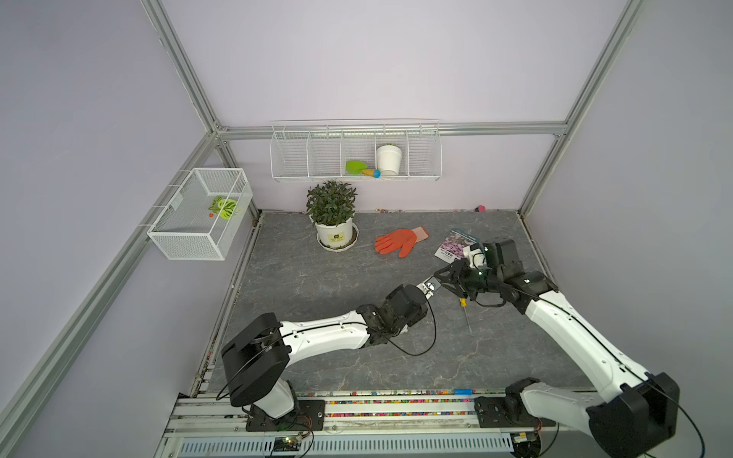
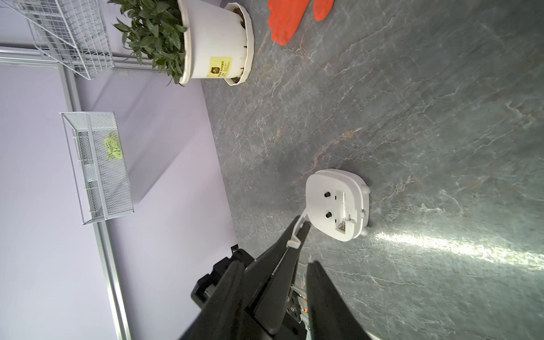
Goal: Remove the battery from the alarm
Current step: Pick up the cover from the center of the board.
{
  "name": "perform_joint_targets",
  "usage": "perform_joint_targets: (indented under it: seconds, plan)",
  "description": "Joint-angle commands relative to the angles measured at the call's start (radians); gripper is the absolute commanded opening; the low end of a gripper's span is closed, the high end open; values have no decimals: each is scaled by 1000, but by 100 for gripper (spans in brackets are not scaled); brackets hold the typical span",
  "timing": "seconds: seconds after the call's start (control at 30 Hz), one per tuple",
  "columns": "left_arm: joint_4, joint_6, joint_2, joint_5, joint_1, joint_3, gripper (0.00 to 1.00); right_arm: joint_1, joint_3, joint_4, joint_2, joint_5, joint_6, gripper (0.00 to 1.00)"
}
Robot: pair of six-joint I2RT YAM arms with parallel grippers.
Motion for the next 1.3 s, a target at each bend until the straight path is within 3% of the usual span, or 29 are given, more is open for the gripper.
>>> perform_joint_targets:
  seconds: [0.0, 0.3, 0.7, 1.0, 1.03, 1.17, 1.27]
  plan:
    - [-1, 65, -24, -62, -26, -19, 0, -3, -21, -12, 21, -37, 54, 41]
    - [23, 111, -19, -117, -64, -15, 0, -3, -16, -34, 53, -32, 67, 40]
    - [56, 131, -21, -160, -86, -27, 0, -3, 2, -53, 108, -43, 59, 15]
    - [69, 148, -21, -171, -94, -31, 0, -3, 33, -65, 125, -47, 31, 4]
    - [71, 148, -24, -172, -94, -32, 2, -3, 36, -69, 124, -43, 25, 3]
    - [60, 129, -43, -168, -95, -36, 46, -5, 62, -89, 119, -28, -23, 0]
    - [50, 91, -86, -172, -94, -59, 67, -18, 78, -107, 100, 3, -100, 0]
